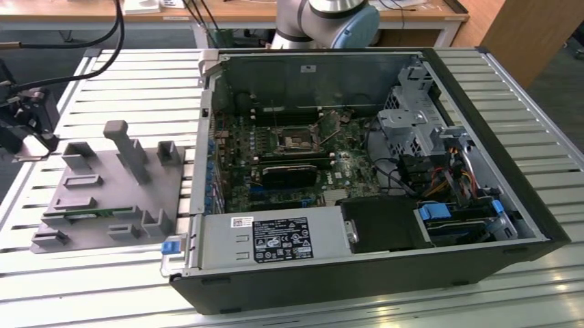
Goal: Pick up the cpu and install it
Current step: 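Pick up the cpu and move it towards the insertion slot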
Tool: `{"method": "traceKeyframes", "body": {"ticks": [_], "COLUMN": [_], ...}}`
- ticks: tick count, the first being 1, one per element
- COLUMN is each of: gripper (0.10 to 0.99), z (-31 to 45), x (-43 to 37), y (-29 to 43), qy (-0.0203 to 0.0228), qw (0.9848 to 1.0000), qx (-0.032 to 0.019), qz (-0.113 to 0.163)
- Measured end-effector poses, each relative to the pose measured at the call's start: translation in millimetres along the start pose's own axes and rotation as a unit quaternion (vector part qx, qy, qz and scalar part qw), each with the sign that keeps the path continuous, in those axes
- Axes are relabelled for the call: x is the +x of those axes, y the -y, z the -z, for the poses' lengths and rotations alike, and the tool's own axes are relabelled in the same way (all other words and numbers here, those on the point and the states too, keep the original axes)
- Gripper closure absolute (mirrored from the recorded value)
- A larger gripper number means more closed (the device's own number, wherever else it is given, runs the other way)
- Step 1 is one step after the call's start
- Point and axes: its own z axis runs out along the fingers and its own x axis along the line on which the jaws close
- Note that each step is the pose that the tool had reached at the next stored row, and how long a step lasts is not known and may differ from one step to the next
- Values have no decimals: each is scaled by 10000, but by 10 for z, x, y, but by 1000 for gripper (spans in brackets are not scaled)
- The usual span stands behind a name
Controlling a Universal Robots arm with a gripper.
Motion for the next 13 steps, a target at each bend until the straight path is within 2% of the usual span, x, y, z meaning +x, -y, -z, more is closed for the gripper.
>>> {"method": "traceKeyframes", "body": {"ticks": [13], "gripper": [557], "z": [146], "x": [-1], "y": [-15], "qy": [0], "qw": [10000], "qx": [0], "qz": [0]}}
